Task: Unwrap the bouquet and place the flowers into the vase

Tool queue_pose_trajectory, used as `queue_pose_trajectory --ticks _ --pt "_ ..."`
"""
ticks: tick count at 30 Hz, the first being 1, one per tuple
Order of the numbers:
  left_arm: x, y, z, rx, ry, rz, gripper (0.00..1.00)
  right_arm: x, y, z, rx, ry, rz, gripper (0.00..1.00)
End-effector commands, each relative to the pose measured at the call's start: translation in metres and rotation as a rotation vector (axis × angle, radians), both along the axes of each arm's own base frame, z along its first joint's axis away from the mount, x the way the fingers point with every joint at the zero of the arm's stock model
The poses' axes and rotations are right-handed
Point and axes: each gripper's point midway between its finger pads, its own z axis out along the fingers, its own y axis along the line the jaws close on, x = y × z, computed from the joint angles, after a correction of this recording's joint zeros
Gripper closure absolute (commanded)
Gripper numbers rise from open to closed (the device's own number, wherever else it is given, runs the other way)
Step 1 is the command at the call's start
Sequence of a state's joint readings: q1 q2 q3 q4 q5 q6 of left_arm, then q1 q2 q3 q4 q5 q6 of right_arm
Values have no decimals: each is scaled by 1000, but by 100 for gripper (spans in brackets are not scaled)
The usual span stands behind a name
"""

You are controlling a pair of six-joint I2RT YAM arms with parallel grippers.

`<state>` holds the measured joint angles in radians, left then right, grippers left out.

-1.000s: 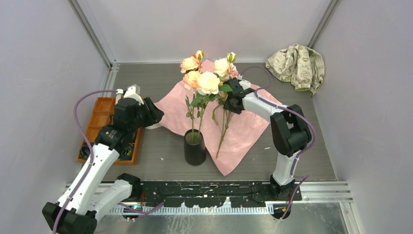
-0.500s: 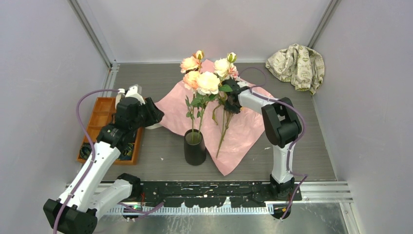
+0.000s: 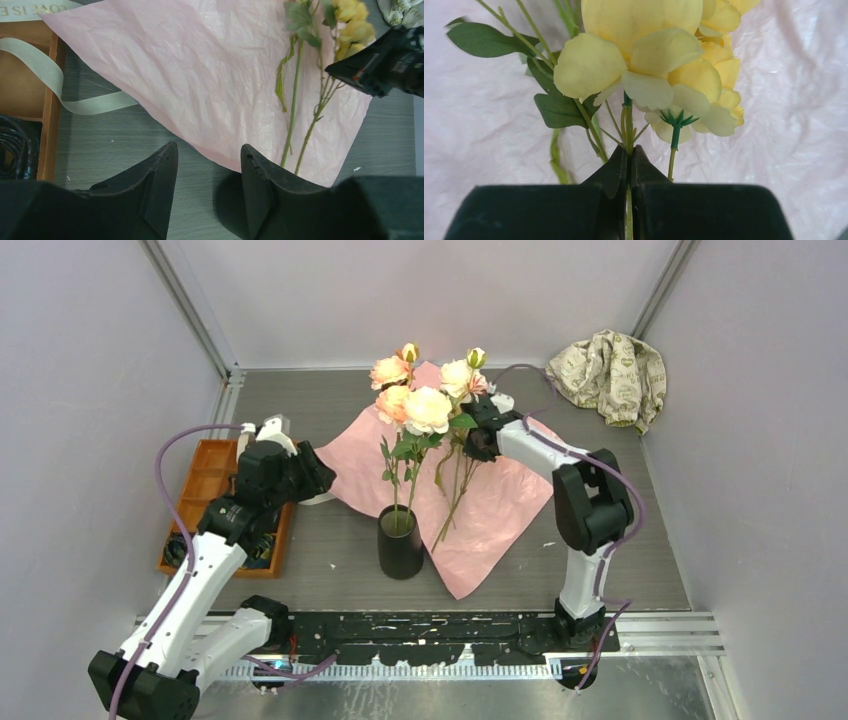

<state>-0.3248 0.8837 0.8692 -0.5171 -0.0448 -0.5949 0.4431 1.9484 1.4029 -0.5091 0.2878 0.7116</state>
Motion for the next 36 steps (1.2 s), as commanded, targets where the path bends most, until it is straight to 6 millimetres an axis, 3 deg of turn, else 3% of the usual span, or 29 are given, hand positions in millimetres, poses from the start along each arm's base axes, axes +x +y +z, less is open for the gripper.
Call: queue_pose_trajectory --ticks 1,5,12,16,22,25,30,33,36 --pt "4 2 8 -9 -35 12 50 7 -14 103 17 -225 -15 99" --pt "3 1 9 -17 -38 11 50 -9 -38 137 -46 -284 -38 99" --pt "2 0 10 -29 -39 9 50 -48 -106 201 -249 -416 -177 99" --pt "3 -3 11 -44 -37 5 50 -74 -131 254 -252 -537 -259 99" --pt "4 -8 7 -68 -23 -5 50 -121 -142 352 -19 -810 -292 99" --pt "4 -9 6 -77 -21 -2 50 -143 -138 393 101 -954 -229 99" --pt "3 -14 7 -99 -19 -20 50 -193 -99 473 342 -1329 109 99" --pt "4 -16 7 -113 -14 -27 50 -211 -82 501 392 -1392 240 99" --pt "5 -18 7 -121 -10 -29 50 -214 -57 517 441 -1391 383 99"
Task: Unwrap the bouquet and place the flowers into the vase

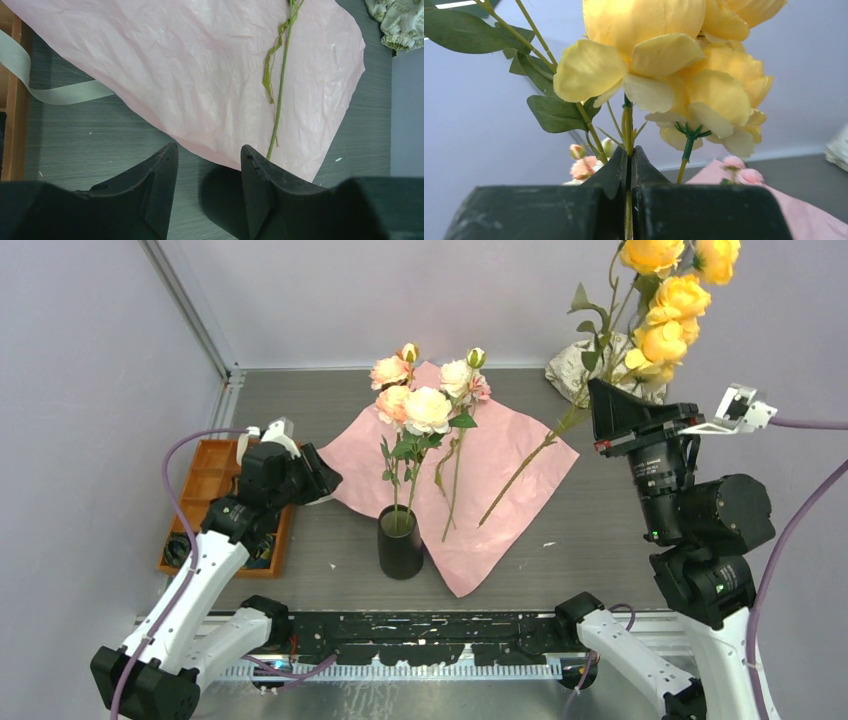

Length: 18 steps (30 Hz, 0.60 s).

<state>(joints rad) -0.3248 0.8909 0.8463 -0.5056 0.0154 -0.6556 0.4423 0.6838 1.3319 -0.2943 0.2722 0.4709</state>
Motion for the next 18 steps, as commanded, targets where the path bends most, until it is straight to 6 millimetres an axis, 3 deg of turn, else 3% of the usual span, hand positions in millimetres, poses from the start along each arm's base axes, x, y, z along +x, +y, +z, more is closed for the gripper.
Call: queue_pose_trajectory --ticks 1,9,11,18 --pt "9 -5 15 -46 -54 -4 50 -3 59 41 -98 -141 280 99" --pt "9 6 19 3 -64 34 50 31 115 25 -137 -54 431 99" --pt "10 5 15 -1 -53 33 50 29 135 21 -196 -48 429 99" --pt "10 3 11 -12 -46 32 50 -1 233 -7 -496 -27 469 99"
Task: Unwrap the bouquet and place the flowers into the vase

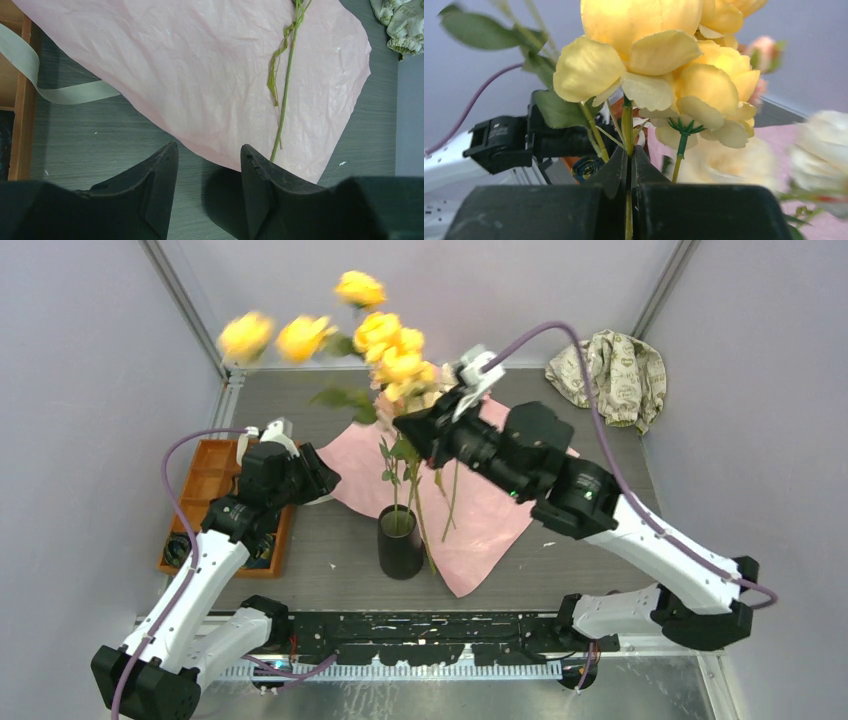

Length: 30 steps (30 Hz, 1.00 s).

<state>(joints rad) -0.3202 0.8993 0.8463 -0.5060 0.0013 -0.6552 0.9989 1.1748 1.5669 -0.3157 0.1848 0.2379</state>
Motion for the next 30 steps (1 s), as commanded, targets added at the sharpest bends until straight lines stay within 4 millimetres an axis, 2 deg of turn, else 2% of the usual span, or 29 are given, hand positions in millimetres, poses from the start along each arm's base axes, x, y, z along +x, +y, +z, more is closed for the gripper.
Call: queue_pose_trajectory --ticks 1,4,9,13,15,21,30 --pt "8 0 14 -23 -53 15 50 -12 10 32 -72 -159 -71 99" --pt "6 1 16 -15 -58 13 50 -17 28 24 -99 -172 -44 99" --pt "4 4 15 -5 -61 17 50 -11 43 15 -121 -227 -47 99" --pt "3 3 12 -7 -55 14 50 -6 56 15 -71 -275 -56 99" --pt "3 4 13 -3 -56 15 50 -5 62 22 -27 -297 -59 99" --pt "2 9 14 24 -67 20 50 7 80 21 -11 -329 -92 99" --pt "4 11 10 50 -62 16 50 14 94 26 -19 -382 -104 99"
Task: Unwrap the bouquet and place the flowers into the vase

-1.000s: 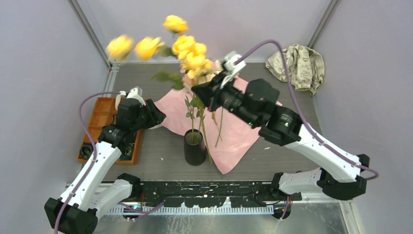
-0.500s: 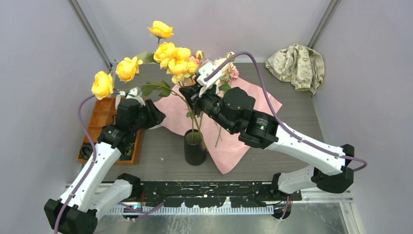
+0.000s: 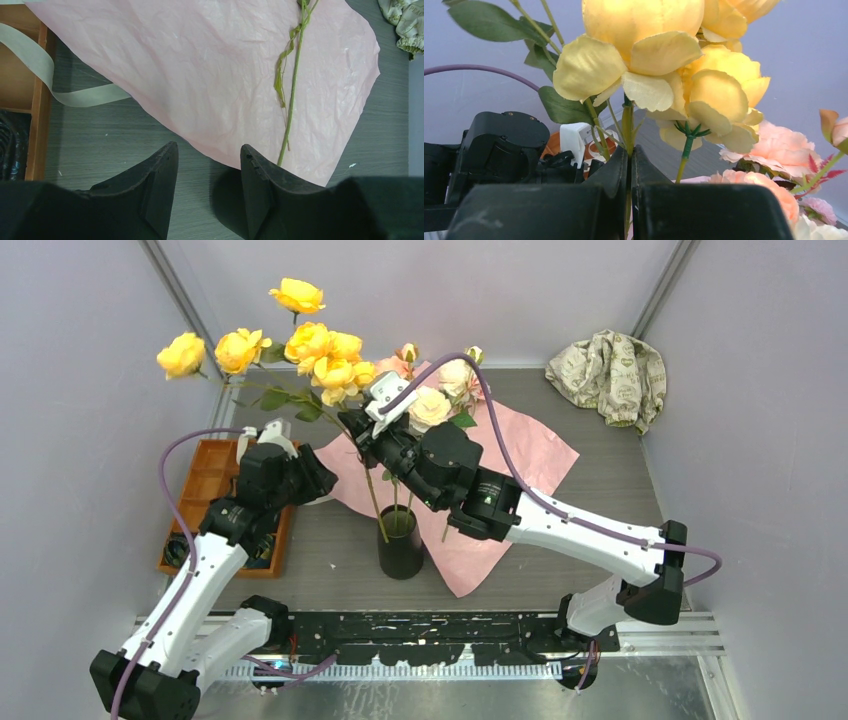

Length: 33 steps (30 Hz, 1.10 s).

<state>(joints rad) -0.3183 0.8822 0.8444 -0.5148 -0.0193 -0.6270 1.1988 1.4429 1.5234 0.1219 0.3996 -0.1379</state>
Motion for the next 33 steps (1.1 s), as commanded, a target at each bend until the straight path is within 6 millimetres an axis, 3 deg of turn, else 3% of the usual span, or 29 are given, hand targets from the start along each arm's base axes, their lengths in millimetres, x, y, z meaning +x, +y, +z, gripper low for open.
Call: queue_pose_trajectory --ticks 1,7,13,21,26,33 --pt "7 5 7 21 -40 12 50 -2 -8 51 114 -93 -17 99" --pt "9 1 1 6 -25 -1 51 1 -7 56 88 -120 -30 99" --pt "10 0 2 0 -26 -1 50 -5 -13 76 81 -154 -14 99" --pt "10 -2 4 -13 -32 -3 50 -8 -20 75 70 -144 -11 99" --pt "11 -3 4 -18 -30 -1 51 -7 -23 65 66 -125 -22 99" --pt "10 -3 3 -17 -27 -1 51 -9 -27 31 88 -35 -17 99"
